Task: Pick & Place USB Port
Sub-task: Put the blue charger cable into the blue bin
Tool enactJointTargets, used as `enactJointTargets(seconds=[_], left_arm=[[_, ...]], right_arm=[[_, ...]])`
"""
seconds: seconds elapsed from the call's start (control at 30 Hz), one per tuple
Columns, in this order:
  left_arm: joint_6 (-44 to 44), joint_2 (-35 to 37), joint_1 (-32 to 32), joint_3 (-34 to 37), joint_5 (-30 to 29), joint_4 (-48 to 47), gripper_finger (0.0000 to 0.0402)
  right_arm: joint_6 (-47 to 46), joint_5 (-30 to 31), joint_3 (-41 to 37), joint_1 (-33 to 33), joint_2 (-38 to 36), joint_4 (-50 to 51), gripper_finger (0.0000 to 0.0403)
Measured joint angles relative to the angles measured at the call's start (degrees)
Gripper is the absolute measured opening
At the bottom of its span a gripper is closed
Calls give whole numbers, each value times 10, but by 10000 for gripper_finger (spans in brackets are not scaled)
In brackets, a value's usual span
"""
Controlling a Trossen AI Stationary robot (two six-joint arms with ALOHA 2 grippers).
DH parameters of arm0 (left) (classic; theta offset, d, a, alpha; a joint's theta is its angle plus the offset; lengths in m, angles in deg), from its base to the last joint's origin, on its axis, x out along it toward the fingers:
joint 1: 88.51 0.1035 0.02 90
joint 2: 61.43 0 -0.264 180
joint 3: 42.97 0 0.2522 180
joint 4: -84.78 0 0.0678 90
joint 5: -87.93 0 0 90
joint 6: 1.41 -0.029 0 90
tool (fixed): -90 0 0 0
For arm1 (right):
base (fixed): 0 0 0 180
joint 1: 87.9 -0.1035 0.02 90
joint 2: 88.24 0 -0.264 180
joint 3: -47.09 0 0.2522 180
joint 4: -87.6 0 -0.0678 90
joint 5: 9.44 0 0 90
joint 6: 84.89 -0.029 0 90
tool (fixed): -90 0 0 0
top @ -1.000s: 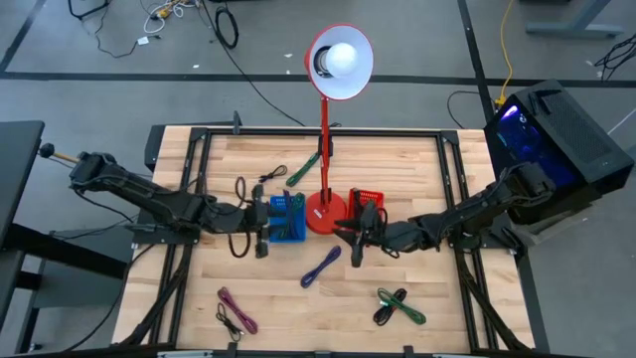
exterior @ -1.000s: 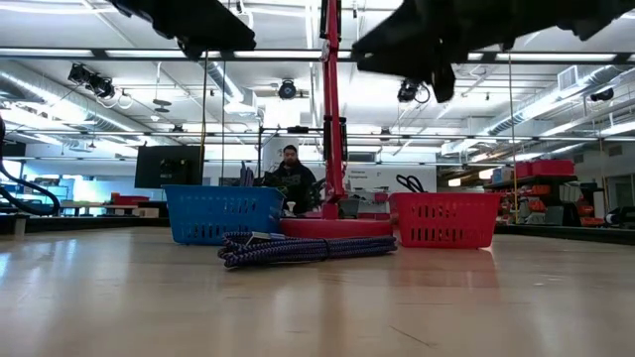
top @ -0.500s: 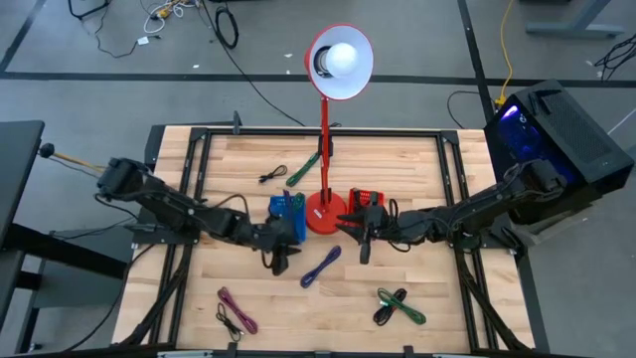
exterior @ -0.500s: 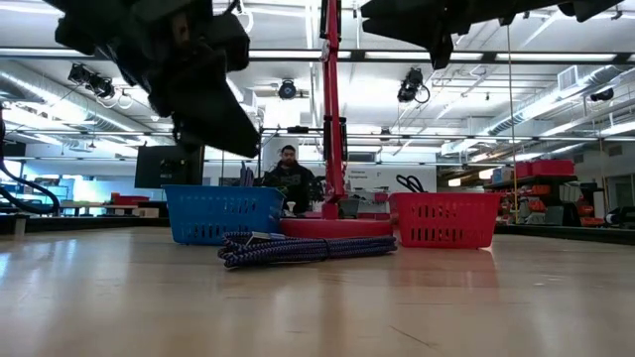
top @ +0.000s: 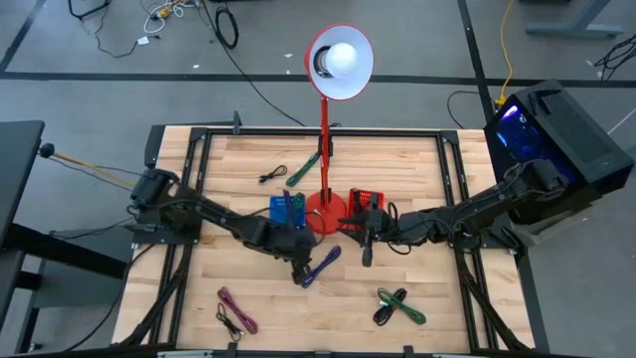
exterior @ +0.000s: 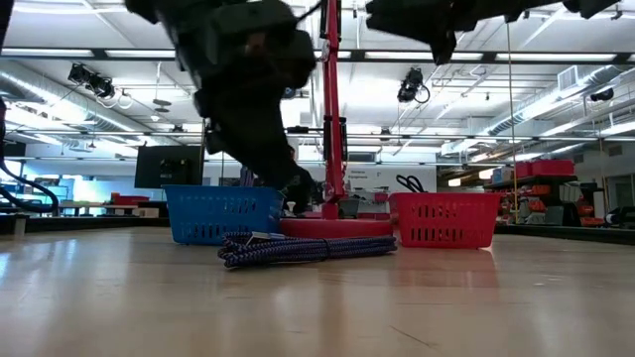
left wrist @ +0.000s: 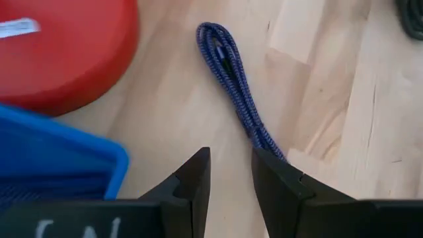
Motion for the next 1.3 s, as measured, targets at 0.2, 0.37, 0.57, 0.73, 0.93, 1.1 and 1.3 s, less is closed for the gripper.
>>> enactJointTargets(seconds=[0.2,0.37,0.57,0.73,0.93,1.1,1.3], left_arm=[[3,-58,0,-63,38,-26,117],[29,-96,6,-93,49,-47,117],[42,-112,13,-100,62,-57,117],[49,-112,23,-100,54,-55,117],[50,-112,32,-100,65,-48,117],[54,-112,30,-100,70,-26,117],[65,-112,28,-100,69,-26,117]], right_arm=[[2,0,0,-24,-28,6,102],[2,4,0,-54,-55,7,102],[39,70,0,-92,-68,8,102],[63,111,0,-104,-75,8,102],[72,119,0,-104,-75,8,102],[72,126,0,-104,-75,8,102],[73,126,0,-104,-75,8,102]])
